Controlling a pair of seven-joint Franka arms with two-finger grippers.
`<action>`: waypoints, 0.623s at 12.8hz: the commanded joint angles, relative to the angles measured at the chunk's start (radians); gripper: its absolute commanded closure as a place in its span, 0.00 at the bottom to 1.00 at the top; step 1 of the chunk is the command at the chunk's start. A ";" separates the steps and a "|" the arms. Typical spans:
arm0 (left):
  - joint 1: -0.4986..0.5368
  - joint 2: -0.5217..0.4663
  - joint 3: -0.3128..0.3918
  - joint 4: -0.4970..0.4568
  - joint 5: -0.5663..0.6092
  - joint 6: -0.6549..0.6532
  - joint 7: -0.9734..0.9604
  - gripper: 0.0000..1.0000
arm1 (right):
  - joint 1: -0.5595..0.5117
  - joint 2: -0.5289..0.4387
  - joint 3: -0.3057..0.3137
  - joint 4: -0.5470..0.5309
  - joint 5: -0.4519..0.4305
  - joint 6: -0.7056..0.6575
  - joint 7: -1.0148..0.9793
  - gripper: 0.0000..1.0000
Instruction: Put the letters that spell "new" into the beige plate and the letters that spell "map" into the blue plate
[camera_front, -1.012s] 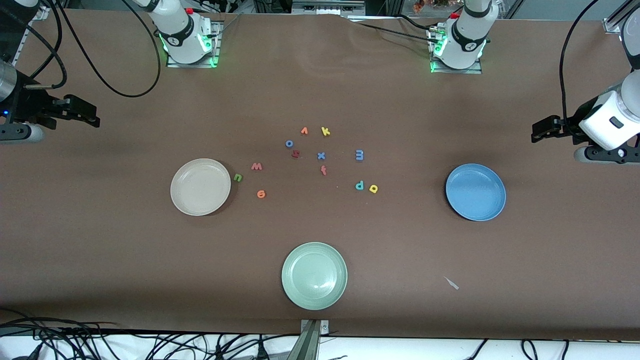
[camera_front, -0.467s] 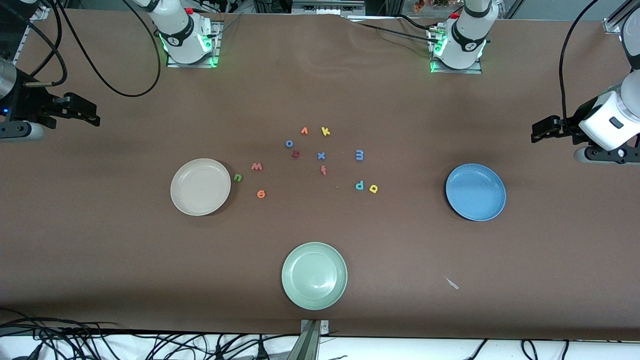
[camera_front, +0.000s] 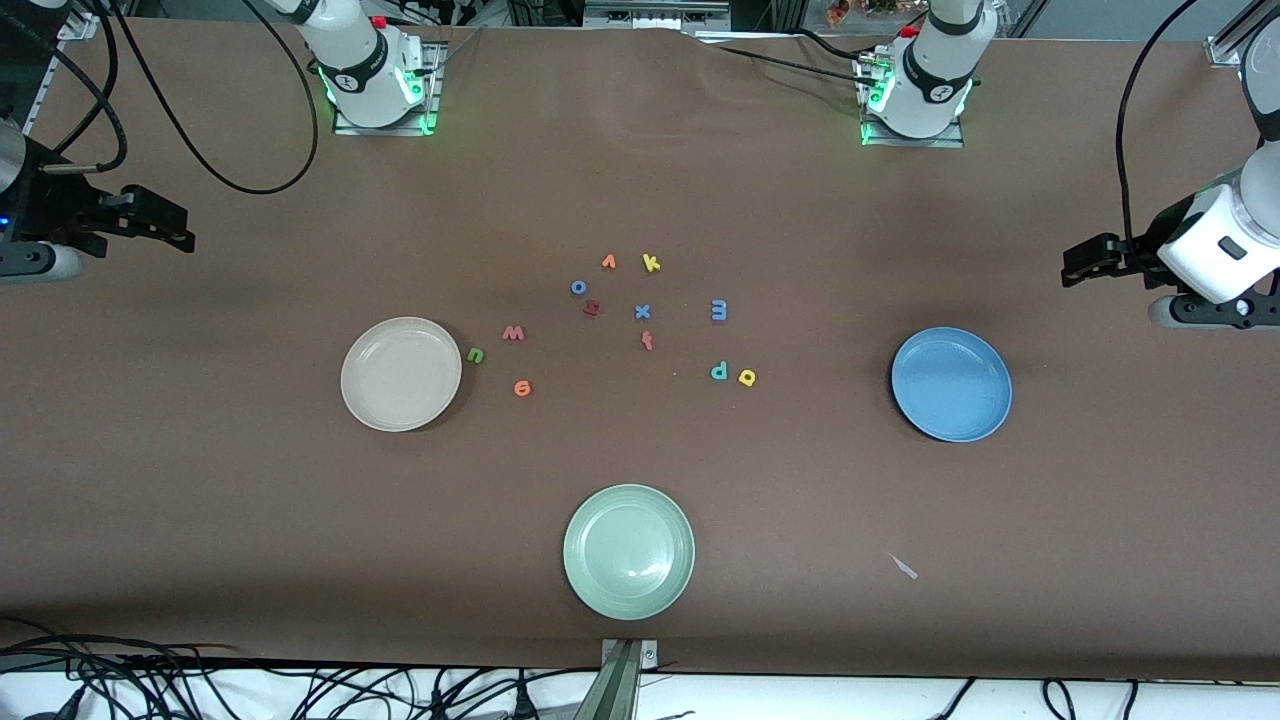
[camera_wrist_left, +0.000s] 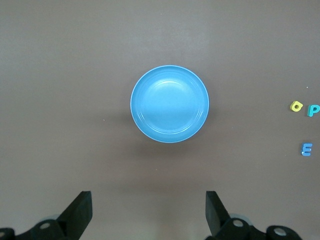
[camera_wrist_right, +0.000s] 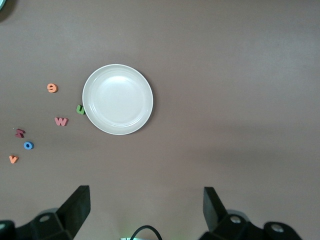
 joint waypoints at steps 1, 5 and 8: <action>-0.002 0.001 0.003 0.005 -0.024 -0.011 -0.006 0.00 | -0.002 -0.007 -0.004 0.014 0.016 -0.015 -0.022 0.00; -0.002 0.001 0.003 0.005 -0.024 -0.011 -0.006 0.00 | -0.002 -0.005 -0.001 0.013 0.016 -0.015 -0.017 0.00; -0.002 0.004 0.003 0.003 -0.024 -0.013 -0.006 0.00 | -0.002 -0.005 0.004 0.007 0.018 -0.014 -0.015 0.00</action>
